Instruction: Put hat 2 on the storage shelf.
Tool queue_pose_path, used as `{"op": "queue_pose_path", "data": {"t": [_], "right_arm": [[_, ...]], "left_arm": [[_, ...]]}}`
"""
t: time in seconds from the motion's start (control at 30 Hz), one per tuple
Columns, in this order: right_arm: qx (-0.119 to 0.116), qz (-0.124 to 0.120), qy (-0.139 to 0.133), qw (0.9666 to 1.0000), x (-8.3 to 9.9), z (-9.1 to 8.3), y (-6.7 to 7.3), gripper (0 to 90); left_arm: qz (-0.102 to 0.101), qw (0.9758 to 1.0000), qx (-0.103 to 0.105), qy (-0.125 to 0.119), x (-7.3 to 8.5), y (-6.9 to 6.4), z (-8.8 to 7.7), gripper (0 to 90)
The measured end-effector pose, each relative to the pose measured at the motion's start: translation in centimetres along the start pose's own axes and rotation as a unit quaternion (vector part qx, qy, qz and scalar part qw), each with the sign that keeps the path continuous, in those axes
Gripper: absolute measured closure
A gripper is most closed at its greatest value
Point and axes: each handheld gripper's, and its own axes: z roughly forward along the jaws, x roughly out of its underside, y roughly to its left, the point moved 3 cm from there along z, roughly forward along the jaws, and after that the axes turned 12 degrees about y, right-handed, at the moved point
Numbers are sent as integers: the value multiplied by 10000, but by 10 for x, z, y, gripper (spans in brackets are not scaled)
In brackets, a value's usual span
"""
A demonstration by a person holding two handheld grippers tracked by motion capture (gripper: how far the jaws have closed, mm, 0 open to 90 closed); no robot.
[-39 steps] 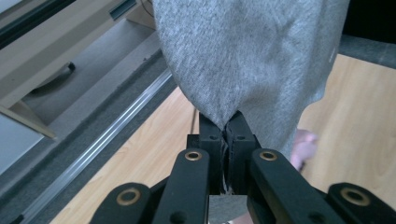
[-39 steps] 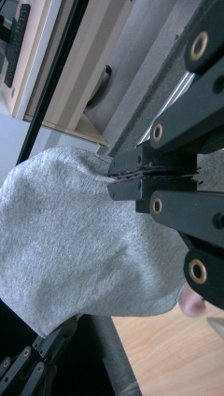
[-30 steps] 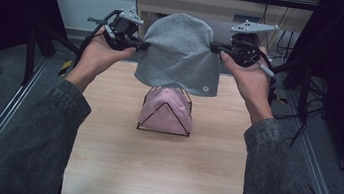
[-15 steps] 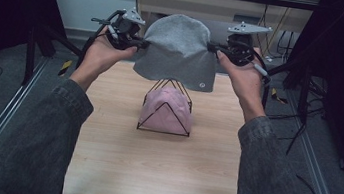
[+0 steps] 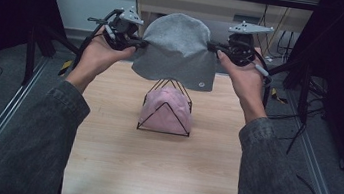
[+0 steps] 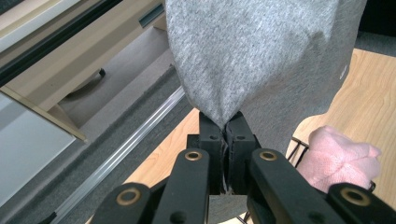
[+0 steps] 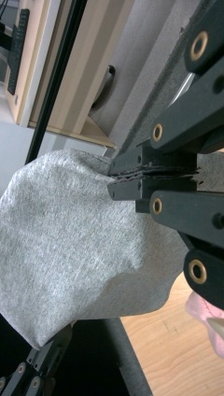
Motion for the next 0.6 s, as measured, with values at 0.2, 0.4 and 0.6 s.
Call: {"op": "queue_pose_path", "data": {"t": [0.2,0.4,0.6], "right_arm": [[11,-7,84,10000,4,8,1,883],[-8,18,130,9999,8,15,1,883],[-15,8,180,9998,12,19,1,883]], "left_arm": [[-3,9999,-12,119,8,0,9,875],[-53,9999,22,118,12,1,15,874],[-100,9999,41,122,14,0,19,874]]}}
